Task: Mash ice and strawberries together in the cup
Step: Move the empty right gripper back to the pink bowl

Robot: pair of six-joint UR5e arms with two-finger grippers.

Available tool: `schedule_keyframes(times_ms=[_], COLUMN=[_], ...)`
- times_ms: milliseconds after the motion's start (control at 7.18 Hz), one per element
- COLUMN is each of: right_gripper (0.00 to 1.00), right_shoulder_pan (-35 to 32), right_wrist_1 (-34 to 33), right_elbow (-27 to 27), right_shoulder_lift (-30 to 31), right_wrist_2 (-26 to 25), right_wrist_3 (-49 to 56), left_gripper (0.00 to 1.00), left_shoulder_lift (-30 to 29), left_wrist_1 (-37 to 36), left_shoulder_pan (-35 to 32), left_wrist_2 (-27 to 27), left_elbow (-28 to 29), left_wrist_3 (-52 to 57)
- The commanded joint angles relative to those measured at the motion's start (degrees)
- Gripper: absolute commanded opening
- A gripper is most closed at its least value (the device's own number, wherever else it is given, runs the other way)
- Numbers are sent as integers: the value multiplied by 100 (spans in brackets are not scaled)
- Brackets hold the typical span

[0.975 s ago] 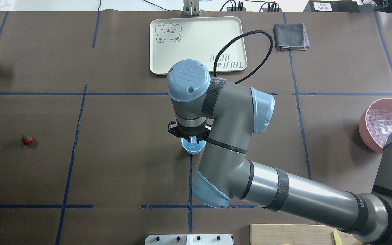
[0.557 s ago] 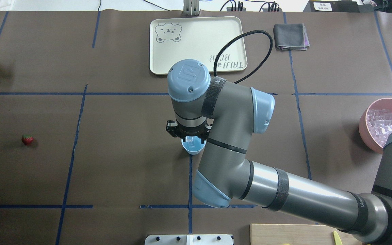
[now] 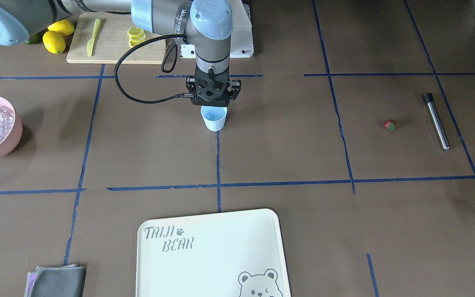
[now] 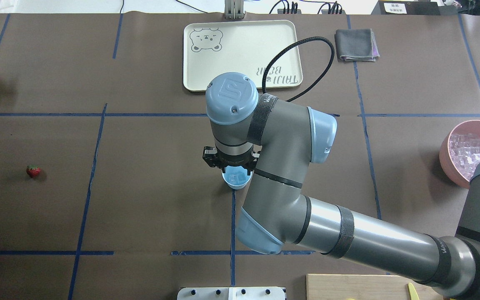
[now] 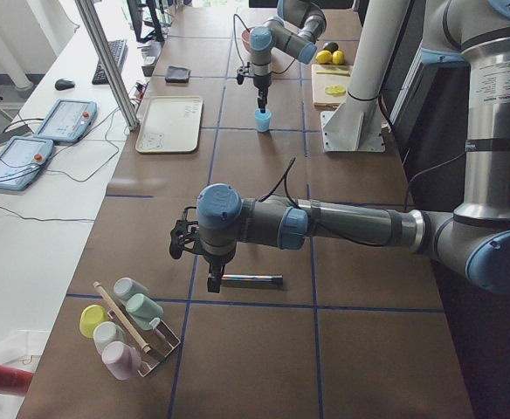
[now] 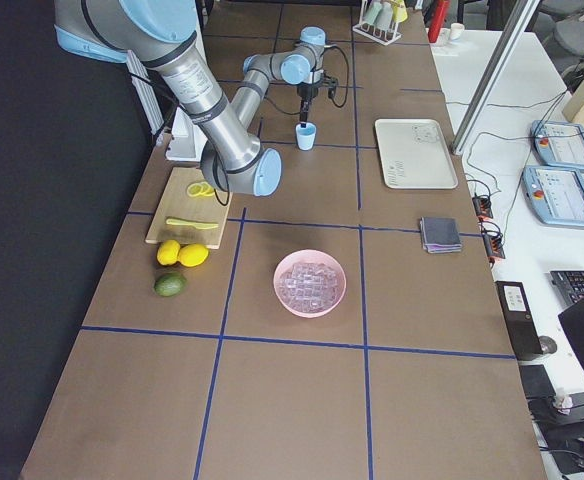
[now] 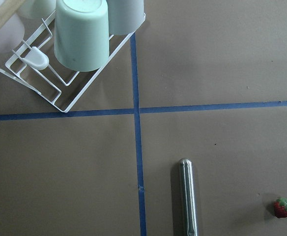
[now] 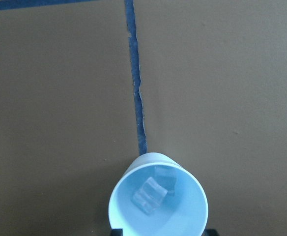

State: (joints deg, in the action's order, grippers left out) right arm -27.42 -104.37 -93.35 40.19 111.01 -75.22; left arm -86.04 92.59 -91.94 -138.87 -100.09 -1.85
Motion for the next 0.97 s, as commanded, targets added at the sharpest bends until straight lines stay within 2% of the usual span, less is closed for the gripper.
schedule_keyframes(times_ms=[0,279,557,836], right_gripper=[96,99,99,99], right_shoulder_pan=[-62,-411,-930,-1519], right_wrist_1=[22,4,30,57], right_elbow=[-147,-795,-2092,-2984], right_shoulder_lift=[6,259,1380,2365], right_wrist_2=[-52,-220,-211,-141], right_wrist_3=[16,86,260,735], left_gripper=[100,100,100,100], left_shoulder_lift=[0,0,-9,-18], left_wrist_1=[5,5,-4,5], left_shoulder_pan=[0,9,9,9], left_wrist_2=[0,0,0,-9], left_elbow=[-1,-10,-28,-106], left_wrist_3=[0,-9,-9,-78])
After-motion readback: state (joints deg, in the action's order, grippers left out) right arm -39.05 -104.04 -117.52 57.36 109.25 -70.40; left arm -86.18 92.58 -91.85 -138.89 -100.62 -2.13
